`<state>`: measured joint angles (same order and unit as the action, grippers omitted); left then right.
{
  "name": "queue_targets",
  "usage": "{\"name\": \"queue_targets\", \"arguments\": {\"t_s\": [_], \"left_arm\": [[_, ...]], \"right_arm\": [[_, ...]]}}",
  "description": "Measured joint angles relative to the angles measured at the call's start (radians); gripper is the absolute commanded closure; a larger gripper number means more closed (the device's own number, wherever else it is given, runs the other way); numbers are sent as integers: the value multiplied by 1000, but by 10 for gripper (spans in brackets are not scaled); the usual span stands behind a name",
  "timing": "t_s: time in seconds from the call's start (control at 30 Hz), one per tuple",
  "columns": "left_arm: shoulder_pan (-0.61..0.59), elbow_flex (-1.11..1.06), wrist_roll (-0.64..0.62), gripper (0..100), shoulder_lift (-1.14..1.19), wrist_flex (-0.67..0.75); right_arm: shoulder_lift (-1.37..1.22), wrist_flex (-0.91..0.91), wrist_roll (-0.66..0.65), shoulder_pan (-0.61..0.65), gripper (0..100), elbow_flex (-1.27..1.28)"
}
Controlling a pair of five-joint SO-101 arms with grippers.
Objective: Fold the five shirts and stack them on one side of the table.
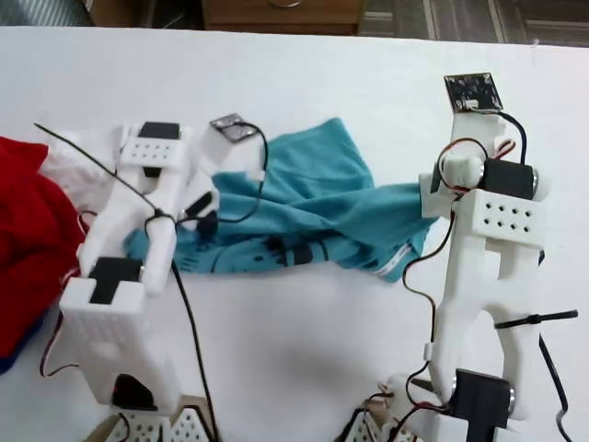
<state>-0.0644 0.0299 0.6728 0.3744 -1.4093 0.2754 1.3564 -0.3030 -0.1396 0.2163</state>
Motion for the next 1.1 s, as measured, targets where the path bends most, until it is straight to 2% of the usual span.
{"name": "queue_targets", "arguments": {"t_s": [0.17, 0.47, 0.53, 0.63, 0.7, 1.03, 1.1], "left_arm": [[0, -9, 0, 797, 0, 8], [0, -150, 3, 808, 0, 196], [0, -152, 3, 844, -2, 221], [2, -152, 3, 981, -2, 233], [2, -138, 3, 963, -2, 232], [2, 81, 2, 966, 0, -35], [2, 109, 2, 928, 0, -83]], "right_arm": [[0, 0, 0, 0, 979, 0], [0, 0, 0, 0, 979, 0], [0, 0, 0, 0, 979, 0], [0, 0, 0, 0, 978, 0], [0, 0, 0, 0, 978, 0], [0, 0, 0, 0, 978, 0], [0, 0, 0, 0, 978, 0]]}}
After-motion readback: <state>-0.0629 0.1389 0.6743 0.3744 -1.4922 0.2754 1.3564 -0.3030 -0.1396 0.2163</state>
